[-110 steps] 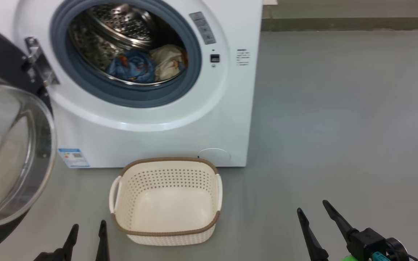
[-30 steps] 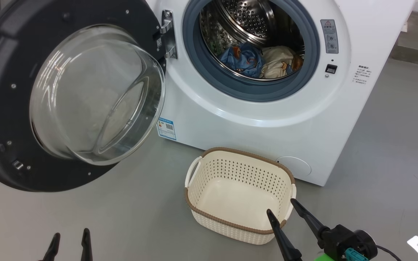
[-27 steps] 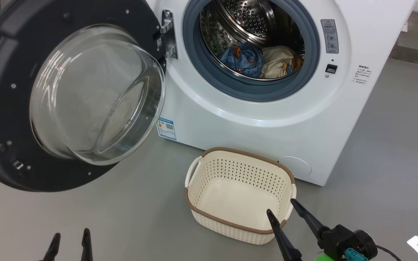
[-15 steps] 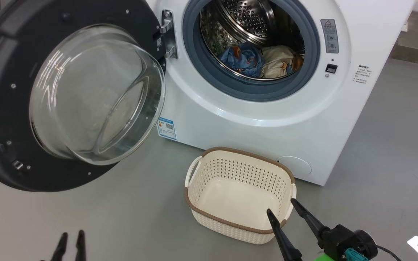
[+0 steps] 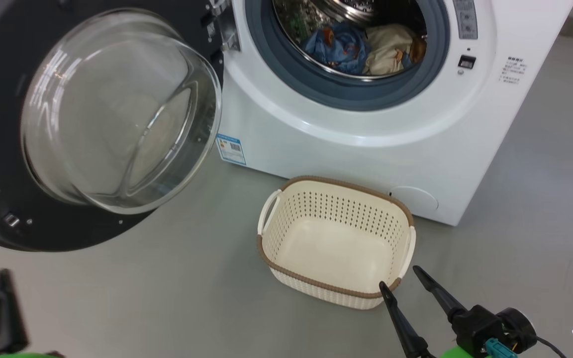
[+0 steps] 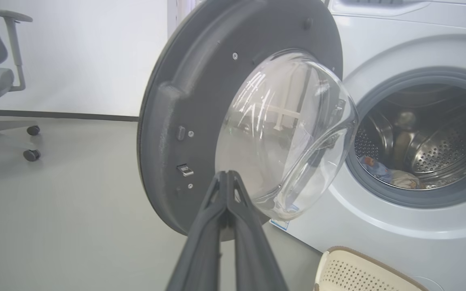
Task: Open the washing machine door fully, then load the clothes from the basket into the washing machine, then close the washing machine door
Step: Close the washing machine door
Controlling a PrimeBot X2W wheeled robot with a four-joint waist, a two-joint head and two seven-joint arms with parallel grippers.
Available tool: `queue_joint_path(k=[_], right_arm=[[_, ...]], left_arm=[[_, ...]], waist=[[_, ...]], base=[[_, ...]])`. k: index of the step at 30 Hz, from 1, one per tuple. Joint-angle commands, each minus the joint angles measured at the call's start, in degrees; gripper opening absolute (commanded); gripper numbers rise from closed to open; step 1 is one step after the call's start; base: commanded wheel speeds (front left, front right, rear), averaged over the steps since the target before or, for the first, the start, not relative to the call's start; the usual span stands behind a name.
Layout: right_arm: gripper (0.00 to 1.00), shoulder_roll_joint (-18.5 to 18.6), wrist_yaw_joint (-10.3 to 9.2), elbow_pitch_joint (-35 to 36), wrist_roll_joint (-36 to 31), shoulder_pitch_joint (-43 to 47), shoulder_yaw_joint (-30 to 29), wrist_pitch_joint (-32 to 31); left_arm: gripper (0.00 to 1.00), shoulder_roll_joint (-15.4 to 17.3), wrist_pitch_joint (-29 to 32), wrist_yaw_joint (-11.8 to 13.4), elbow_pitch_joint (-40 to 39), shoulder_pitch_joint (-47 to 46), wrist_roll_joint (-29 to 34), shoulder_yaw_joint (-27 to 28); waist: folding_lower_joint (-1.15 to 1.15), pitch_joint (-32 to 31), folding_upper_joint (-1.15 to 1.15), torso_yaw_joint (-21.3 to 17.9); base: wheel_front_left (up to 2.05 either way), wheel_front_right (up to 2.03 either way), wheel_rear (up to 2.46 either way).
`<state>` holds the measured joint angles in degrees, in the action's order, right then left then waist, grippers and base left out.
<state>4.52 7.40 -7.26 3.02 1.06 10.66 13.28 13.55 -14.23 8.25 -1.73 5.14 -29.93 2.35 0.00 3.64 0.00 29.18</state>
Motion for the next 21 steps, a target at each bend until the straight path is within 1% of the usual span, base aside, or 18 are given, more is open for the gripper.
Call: queue_joint_path(k=[1,4,7,9,11,14,16,19,20,21], right_arm=[[1.0,0.31,0.09,2.01,-0.58,-0.87,1.28,-0.12],[1.0,1.35,0.09,3.56,-0.88,-1.39,1.58,-1.17],[1.0,2.57,0.09,5.03,-1.0,-2.15,2.07,-2.34],[1.0,3.44,0.09,5.91,-0.89,-2.8,2.47,-2.94],[1.0,4.29,0.09,6.66,-0.74,-3.46,2.84,-3.57],[1.0,5.35,0.09,7.49,-0.67,-4.31,3.0,-4.37],[1.0,5.92,0.09,7.87,-0.7,-4.81,3.11,-4.68],[1.0,6.28,0.09,8.32,-0.71,-5.32,3.33,-4.98],[1.0,6.31,0.09,8.47,-0.77,-5.45,3.42,-5.07],[1.0,6.34,0.09,8.57,-0.82,-5.57,3.51,-5.13]], left_arm=[[0.0,1.73,-0.62,-0.1,-1.86,-2.94,-0.36,3.38],[0.0,3.55,-0.72,-1.03,-2.67,-4.48,-2.16,9.2],[0.0,5.2,-0.74,-3.2,-2.35,-8.19,-6.41,15.58],[0.0,7.19,-0.75,-4.69,-1.1,-11.35,-9.62,19.4],[0.0,9.98,-0.42,-5.81,1.34,-14.75,-12.77,22.77],[0.0,13.72,2.95,-6.99,7.83,-20.7,-19.43,26.9],[0.0,16.05,5.03,-7.23,13.13,-24.9,-23.41,29.28],[0.0,19.61,7.82,-7.35,21.5,-29.87,-26.92,31.15],[0.0,20.84,8.71,-7.42,24.24,-31.14,-27.51,31.32],[0.0,22.6,9.24,-7.67,26.86,-31.75,-26.77,30.72]], waist=[[0.0,2.47,0.0,-0.86],[0.0,4.72,0.0,-1.96],[0.0,6.85,0.0,-2.86],[0.0,8.13,0.0,-3.5],[0.0,9.26,0.0,-4.09],[0.0,10.72,0.0,-4.97],[0.0,11.54,0.0,-5.56],[0.0,12.5,0.0,-6.45],[0.0,12.79,0.0,-6.77],[0.0,13.01,0.0,-7.09]], base=[[0.0,0.0,0.0],[0.0,0.0,0.0],[0.0,0.0,0.0],[0.0,0.0,0.0],[0.0,0.0,0.0],[0.0,0.0,0.0],[0.0,0.0,0.0],[0.0,0.0,0.0],[0.0,0.0,0.0],[0.0,0.0,0.0]])
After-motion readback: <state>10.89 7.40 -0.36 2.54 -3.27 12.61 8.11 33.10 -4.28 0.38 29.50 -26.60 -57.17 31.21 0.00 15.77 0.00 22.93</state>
